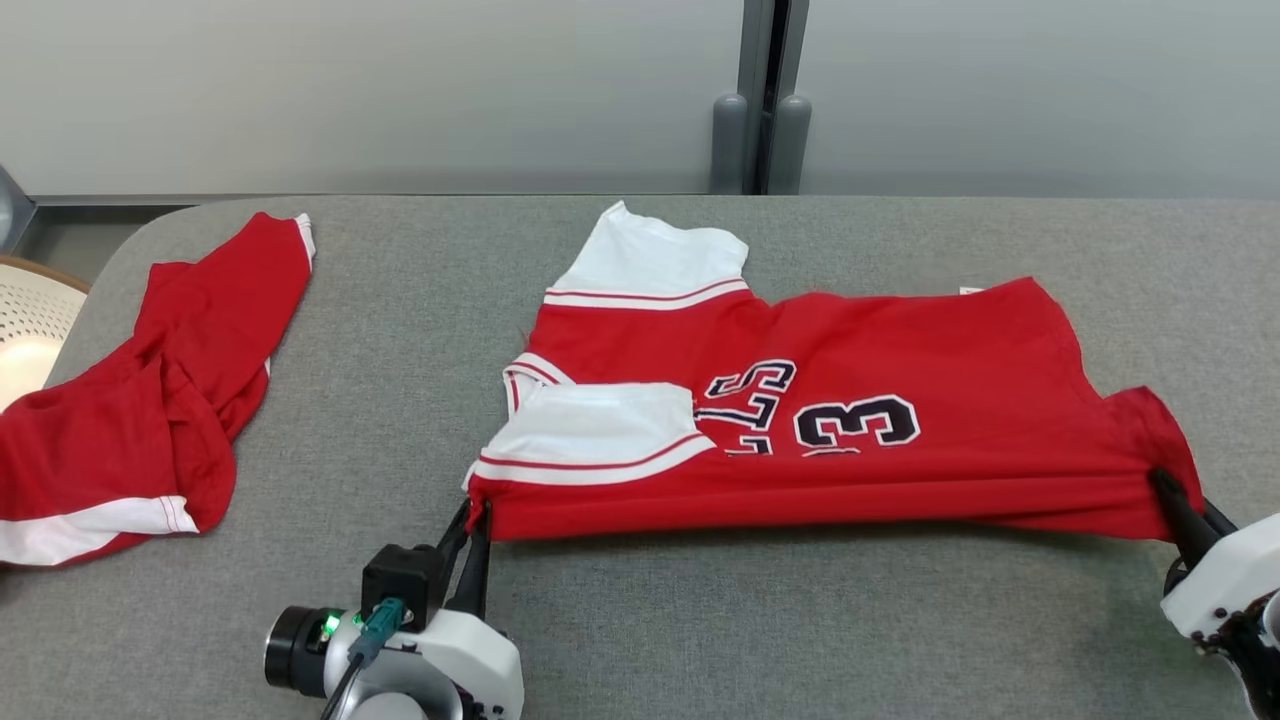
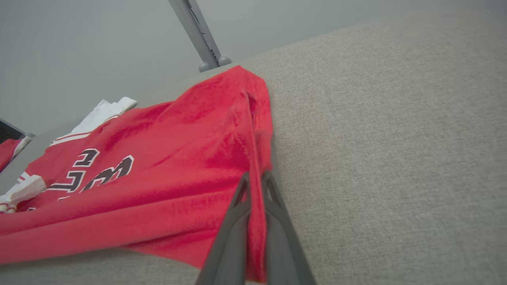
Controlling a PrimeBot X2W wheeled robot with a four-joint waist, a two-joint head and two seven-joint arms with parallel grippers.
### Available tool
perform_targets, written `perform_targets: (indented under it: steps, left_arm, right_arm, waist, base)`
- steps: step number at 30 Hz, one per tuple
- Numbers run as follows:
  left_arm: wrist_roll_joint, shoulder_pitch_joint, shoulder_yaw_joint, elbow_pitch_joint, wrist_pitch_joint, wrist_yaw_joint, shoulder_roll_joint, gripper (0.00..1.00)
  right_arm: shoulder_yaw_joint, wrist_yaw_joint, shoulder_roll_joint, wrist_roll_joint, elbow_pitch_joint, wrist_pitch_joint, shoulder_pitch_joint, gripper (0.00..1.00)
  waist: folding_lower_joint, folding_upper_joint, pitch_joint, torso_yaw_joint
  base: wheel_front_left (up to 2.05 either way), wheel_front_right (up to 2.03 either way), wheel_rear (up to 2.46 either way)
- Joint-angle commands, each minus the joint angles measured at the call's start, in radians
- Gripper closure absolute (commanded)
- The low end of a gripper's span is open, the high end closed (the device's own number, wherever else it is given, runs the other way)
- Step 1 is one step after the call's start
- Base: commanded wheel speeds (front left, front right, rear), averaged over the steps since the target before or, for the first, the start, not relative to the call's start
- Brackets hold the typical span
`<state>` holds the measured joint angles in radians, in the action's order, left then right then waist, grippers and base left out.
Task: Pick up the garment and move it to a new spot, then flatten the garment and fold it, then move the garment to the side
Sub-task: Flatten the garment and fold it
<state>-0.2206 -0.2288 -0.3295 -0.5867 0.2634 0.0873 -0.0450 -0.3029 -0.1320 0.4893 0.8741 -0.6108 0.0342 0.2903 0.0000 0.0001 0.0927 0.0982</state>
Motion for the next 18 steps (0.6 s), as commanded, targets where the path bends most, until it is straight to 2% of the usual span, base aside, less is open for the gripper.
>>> perform_targets:
  steps: [1,9,14,18]
  left_arm:
    - [-0.003,0.008,0.004,-0.003,0.002,-0.002,-0.01,1.0]
    - [-0.006,0.085,-0.017,0.013,-0.004,-0.021,-0.03,1.0]
    - [-0.005,0.132,-0.041,0.052,-0.032,-0.027,-0.037,1.0]
    - [-0.007,0.148,-0.053,0.065,-0.048,-0.023,-0.036,1.0]
  right_arm:
    - [0.007,0.003,0.021,0.014,0.005,0.021,-0.017,1.0]
    - [0.044,0.003,0.089,0.063,0.106,0.185,-0.109,1.0]
    - [0.076,0.003,0.088,0.065,0.143,0.274,-0.179,1.0]
    - [0.103,0.003,0.066,0.033,0.153,0.298,-0.227,1.0]
  waist:
    - [0.0,-0.0001,-0.008,0.0]
    - [0.0,-0.0001,-0.045,-0.001]
    - [0.0,-0.0001,-0.056,0.005]
    - [0.0,-0.0001,-0.059,0.008]
  base:
    - [0.0,0.0,0.0]
    - [0.0,0.0,0.0]
    - [0.0,0.0,0.0]
    - [0.0,0.0,0.0]
